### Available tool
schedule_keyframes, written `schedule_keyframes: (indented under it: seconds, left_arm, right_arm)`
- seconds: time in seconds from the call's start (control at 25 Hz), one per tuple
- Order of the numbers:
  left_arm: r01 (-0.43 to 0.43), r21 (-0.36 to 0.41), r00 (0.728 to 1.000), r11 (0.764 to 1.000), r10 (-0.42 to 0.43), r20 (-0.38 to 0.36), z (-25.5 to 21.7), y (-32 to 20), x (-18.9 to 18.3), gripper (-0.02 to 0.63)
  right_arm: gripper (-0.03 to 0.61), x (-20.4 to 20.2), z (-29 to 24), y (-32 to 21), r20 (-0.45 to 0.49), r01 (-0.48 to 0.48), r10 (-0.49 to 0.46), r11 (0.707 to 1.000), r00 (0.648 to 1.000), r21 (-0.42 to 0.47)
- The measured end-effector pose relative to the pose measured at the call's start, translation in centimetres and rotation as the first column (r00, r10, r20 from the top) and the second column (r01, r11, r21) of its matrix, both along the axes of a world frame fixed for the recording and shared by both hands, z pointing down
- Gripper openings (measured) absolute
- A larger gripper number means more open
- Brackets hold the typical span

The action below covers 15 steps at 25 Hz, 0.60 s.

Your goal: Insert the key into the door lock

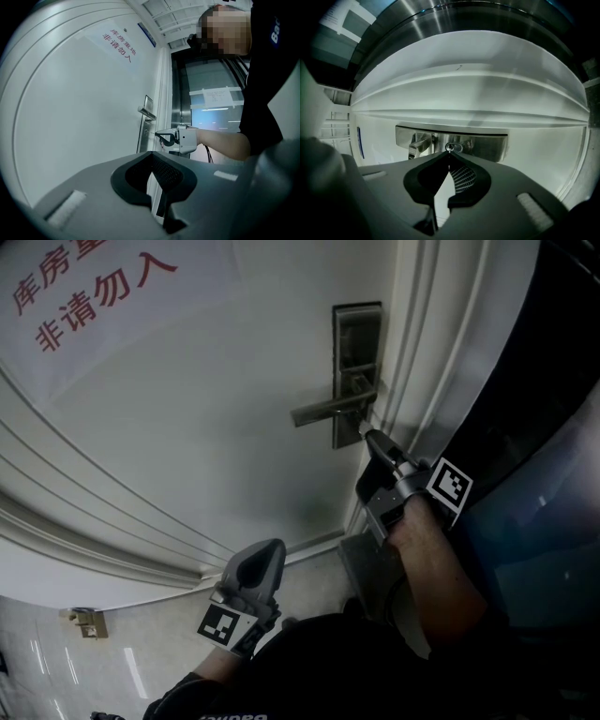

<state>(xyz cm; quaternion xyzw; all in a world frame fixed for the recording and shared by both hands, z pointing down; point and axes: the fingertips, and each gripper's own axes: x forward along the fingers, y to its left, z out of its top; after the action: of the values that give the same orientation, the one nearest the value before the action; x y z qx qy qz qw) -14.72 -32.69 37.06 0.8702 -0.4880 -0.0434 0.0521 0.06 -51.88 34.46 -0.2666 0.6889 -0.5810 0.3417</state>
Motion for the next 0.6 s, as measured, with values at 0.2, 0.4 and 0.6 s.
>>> schedule_keyframes:
  seconds: [0.2, 0.4, 0.6]
  left_arm:
    - [-0.001, 0.003, 1.0, 1.0, 0.001, -0.003, 0.0, 0.19, -0.02, 0.017]
    - [0.002, 0.0, 1.0, 1.0, -0.002, -0.009, -0.01, 0.44, -0.09, 0.017]
    - [0.01, -0.001, 1.0, 1.0, -0.01, -0.008, 0.08, 0.48, -0.41, 0.017]
  right_arm:
    - [0.008, 0.09, -0.61, -0.01, 0.006, -0.003, 0.003, 1.0, 1.0, 0.005]
    - [0.008, -0.08, -0.41, -0.19, -0.009, 0.001, -0.002, 1.0, 1.0, -0.006]
    - [0.009, -0.28, -0.72, -0.58, -0.009, -0.002, 0.002, 1.0, 1.0, 0.001]
